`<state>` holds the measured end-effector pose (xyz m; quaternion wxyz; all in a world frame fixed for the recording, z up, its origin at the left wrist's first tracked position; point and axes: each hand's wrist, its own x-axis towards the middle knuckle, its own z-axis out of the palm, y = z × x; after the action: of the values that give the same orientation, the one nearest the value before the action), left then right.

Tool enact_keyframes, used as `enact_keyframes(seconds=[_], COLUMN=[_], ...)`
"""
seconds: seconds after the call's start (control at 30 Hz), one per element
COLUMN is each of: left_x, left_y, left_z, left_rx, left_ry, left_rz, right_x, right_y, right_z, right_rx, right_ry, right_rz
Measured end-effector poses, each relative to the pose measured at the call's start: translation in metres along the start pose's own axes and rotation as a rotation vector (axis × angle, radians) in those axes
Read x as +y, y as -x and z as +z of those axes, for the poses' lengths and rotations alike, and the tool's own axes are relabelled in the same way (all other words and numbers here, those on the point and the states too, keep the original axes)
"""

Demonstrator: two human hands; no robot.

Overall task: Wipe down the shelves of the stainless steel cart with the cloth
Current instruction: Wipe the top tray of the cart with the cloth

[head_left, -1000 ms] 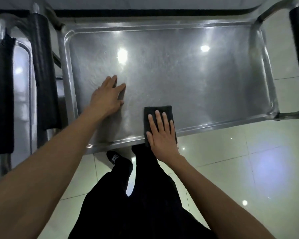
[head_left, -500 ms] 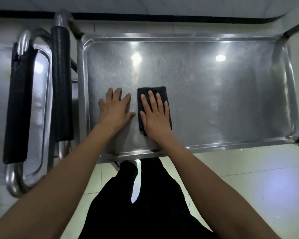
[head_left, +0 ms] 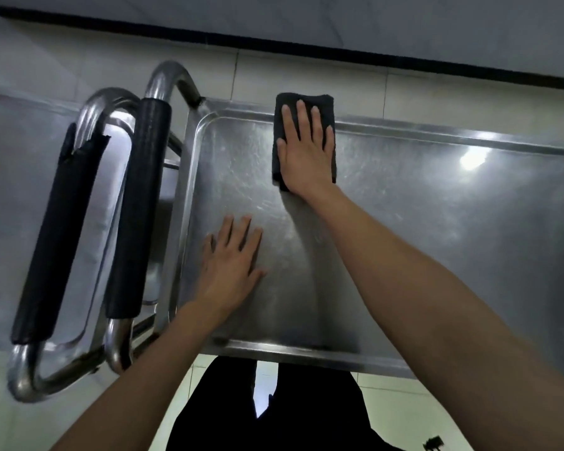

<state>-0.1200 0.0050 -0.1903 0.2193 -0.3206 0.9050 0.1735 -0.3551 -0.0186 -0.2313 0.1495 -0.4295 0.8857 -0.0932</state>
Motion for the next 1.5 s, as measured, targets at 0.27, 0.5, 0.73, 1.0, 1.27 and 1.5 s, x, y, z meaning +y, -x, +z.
enact_keyframes(seconds=[0.27,0.5,0.73,1.0,1.27,1.5], left_x=[-0.007,-0.03,-0.04,-0.047,-0.048,-0.048], left_y=[0.009,0.013,0.019,0.026,0.025,0.026], left_z=[-0.005,-0.001,-0.006,-0.004,-0.001,0.002], left_rx=[0.053,0.026,-0.011,0.007,0.026,0.071], left_ry=[0.07,0.029,-0.042,-0.094,-0.02,0.009], left_rz=[-0.048,0.112,0.151,0.147,0.114,0.099], right_x=[0.001,-0.015,-0.043,-0.076,-0.084,-0.073], right_y=[0.017,0.141,0.276,0.36,0.347,0.267], right_z=[0.003,0.028,0.058,0.08,0.083,0.065], right_rx=[-0.022,-0.054,-0.069,-0.068,-0.038,-0.04], right_ry=[0.029,0.043,0.023,0.017,0.032,-0.022], right_rz=[-0.032,-0.025,0.073,0.129,0.14,0.085])
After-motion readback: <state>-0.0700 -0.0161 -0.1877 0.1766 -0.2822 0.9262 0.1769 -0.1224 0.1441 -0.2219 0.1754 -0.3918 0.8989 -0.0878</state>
